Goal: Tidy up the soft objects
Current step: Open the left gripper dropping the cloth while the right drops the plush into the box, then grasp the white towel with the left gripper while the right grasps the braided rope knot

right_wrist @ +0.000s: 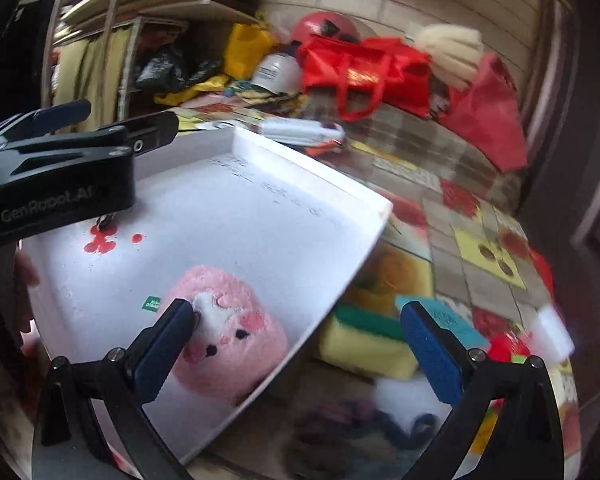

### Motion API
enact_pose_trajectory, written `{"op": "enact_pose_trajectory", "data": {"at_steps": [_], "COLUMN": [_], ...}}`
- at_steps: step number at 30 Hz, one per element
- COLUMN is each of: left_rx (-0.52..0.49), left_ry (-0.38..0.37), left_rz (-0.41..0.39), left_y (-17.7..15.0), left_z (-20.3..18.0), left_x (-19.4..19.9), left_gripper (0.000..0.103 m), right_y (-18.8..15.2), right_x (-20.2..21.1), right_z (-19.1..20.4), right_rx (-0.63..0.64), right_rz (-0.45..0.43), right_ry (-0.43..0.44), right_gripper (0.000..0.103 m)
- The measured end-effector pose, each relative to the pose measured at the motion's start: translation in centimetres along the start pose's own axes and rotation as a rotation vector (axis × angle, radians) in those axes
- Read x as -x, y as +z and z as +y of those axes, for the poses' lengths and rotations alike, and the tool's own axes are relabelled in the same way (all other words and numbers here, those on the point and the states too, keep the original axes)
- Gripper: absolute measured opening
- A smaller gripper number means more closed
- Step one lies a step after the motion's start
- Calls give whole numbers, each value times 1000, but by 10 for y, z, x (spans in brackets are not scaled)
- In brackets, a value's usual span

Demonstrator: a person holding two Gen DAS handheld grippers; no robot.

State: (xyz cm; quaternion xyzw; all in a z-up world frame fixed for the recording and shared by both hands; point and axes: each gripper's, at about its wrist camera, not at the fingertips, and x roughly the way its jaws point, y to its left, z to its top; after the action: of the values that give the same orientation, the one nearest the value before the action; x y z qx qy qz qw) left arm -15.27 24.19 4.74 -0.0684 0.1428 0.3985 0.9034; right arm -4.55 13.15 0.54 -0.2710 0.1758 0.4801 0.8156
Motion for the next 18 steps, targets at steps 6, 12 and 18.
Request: {"op": "enact_pose_trajectory", "data": {"at_steps": [6, 12, 18], "left_rx": [-99, 81, 151], "left_ry": [-76, -70, -174], "left_rz": [9, -80, -124], "left_y": [2, 0, -4], "left_z": [-44, -9, -8], "left_x": [-3, 22, 56], "left_gripper": [103, 103, 103], "right_y": [-7, -22, -52], "right_x": [19, 70, 117], "right_z": [-25, -33, -77], "right_rx": [-86, -147, -268], "right_rz": [-78, -313, -380], "right_ry": [25, 30, -27], "right_gripper": [103, 103, 103]}}
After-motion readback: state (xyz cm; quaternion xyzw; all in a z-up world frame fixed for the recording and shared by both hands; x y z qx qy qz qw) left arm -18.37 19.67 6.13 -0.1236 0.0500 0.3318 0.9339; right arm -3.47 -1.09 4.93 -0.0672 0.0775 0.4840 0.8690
